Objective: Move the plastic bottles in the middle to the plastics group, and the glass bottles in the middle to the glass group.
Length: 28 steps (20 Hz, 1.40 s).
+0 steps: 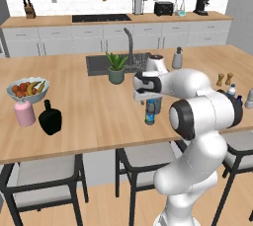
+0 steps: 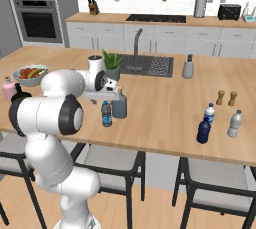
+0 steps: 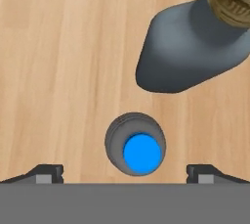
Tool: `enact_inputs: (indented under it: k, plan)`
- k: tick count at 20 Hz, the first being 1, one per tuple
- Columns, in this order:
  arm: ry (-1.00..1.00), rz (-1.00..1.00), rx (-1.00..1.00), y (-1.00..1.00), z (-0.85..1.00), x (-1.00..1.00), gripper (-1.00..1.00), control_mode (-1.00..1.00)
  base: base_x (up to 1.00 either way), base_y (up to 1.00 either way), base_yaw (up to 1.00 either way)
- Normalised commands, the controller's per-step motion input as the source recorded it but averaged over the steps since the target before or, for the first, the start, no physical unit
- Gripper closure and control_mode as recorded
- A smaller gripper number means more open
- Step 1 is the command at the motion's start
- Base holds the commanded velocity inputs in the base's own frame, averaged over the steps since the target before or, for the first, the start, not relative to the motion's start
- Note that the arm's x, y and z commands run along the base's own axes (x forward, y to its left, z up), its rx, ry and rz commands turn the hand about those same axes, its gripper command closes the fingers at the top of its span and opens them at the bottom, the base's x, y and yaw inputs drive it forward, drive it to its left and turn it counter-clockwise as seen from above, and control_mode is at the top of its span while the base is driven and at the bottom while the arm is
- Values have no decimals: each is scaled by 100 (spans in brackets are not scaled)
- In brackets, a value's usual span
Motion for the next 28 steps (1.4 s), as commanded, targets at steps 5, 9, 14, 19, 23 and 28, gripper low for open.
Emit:
enact_inputs:
  k: [5,9,14,19,23,28]
  plan:
    - [7,0,0,-2,-3,10,-100,-100,0,0,0]
    - [10,0,1,-9,0,9,-100,-100,0,0,0]
    - [7,0,0,-3,0,6,-100,-100,0,0,0]
    - [1,0,0,0,-14,0,-100,-100,0,0,0]
    - [0,0,0,0,-17,0,-100,-100,0,0,0]
    - [1,0,0,0,-15,0,-100,-100,0,0,0]
